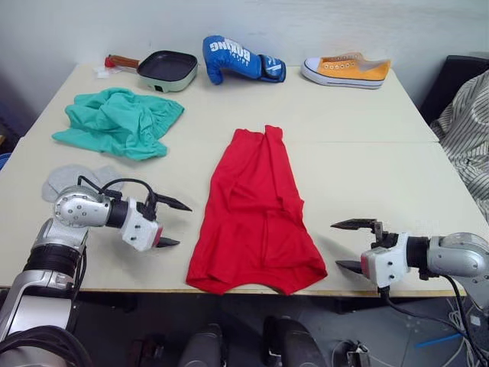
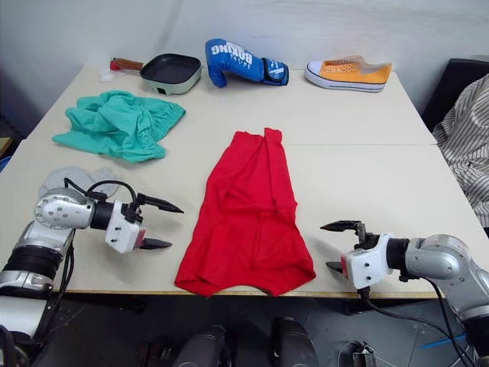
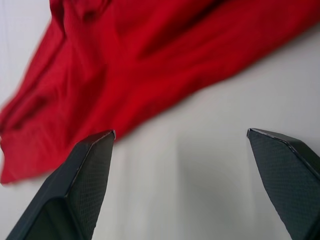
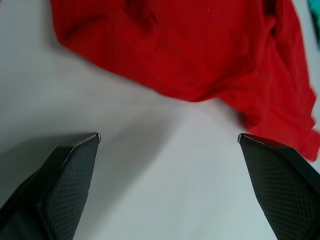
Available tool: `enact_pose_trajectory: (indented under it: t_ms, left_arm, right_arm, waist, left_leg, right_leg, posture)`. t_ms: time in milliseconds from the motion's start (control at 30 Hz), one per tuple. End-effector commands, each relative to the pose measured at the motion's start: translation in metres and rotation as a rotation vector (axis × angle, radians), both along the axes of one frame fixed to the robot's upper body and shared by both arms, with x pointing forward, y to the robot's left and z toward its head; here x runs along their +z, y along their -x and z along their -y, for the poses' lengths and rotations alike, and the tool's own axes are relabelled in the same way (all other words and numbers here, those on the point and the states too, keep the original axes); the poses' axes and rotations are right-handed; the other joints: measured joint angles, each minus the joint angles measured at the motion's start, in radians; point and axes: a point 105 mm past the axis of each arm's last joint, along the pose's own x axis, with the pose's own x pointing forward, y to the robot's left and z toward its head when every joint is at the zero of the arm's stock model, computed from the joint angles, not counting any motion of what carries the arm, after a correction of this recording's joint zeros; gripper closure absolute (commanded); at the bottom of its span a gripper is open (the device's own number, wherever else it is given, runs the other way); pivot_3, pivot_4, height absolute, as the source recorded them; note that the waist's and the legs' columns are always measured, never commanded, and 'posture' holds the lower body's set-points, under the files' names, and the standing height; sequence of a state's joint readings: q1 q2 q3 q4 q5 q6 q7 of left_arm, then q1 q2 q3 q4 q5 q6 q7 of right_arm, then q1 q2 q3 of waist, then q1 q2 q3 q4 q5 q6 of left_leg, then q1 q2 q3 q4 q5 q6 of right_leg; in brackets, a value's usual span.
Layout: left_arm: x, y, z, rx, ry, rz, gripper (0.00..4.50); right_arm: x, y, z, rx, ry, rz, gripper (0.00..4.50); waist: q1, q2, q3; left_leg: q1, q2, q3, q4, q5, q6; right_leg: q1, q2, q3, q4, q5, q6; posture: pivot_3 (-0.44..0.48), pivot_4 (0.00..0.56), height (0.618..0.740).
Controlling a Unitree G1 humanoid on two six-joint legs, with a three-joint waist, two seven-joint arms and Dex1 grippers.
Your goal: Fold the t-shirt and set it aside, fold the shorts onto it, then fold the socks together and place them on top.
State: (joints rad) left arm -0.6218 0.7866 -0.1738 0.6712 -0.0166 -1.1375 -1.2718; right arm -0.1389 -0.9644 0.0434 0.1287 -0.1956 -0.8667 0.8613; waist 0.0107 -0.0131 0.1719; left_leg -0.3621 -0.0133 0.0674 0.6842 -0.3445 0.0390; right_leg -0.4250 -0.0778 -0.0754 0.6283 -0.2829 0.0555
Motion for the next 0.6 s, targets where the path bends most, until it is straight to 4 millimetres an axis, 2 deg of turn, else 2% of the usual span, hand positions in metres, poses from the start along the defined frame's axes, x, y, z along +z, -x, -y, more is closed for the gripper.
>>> enact_pose_trajectory:
  t_ms: [33, 233, 333, 433, 600]
  left_arm:
    - [-0.014, 0.012, 0.014, -0.113, -0.013, 0.018, 0.04]
    - [-0.027, 0.019, 0.028, -0.196, -0.021, -0.004, 0.04]
    - [-0.03, 0.018, 0.03, -0.193, -0.011, -0.021, 0.04]
    - [-0.031, 0.019, 0.033, -0.177, 0.022, -0.064, 0.67]
    - [-0.03, 0.021, 0.038, -0.152, 0.077, -0.133, 2.41]
  right_arm:
    - [-0.015, 0.011, -0.016, 0.113, 0.005, 0.01, 0.0]
    - [-0.022, 0.016, -0.051, 0.195, -0.082, 0.02, 0.0]
    - [-0.021, 0.016, -0.058, 0.199, -0.109, 0.018, 0.0]
    - [-0.021, 0.017, -0.06, 0.183, -0.128, 0.003, 0.59]
    - [-0.016, 0.016, -0.057, 0.139, -0.165, -0.018, 2.37]
  waist:
    - [-0.002, 0.0, 0.0]
    - [-0.011, 0.001, 0.0]
    - [-0.011, 0.001, -0.001]
    - [-0.01, 0.002, -0.001]
    - [-0.009, 0.002, 0.0]
  left_leg:
    - [0.0, 0.0, 0.0, 0.0, 0.0, 0.0]
    - [0.011, 0.002, -0.001, -0.002, -0.002, 0.002]
    - [0.012, 0.002, -0.001, -0.002, -0.002, 0.003]
    - [0.012, 0.002, -0.001, -0.002, -0.003, 0.003]
    - [0.01, 0.002, -0.002, -0.002, -0.003, 0.004]
  right_leg:
    - [0.0, 0.0, 0.0, 0.0, 0.0, 0.0]
    - [0.012, 0.001, -0.001, -0.002, 0.0, 0.0]
    - [0.013, 0.001, -0.001, -0.002, 0.0, 0.0]
    - [0.013, 0.001, -0.001, -0.002, 0.0, 0.0]
    - [0.013, 0.001, -0.001, -0.001, 0.0, 0.0]
  posture:
    - [0.0, 0.15, 0.74]
    - [0.0, 0.15, 0.74]
    - [0.0, 0.15, 0.74]
    - [0.0, 0.15, 0.74]
    - [0.0, 0.15, 0.74]
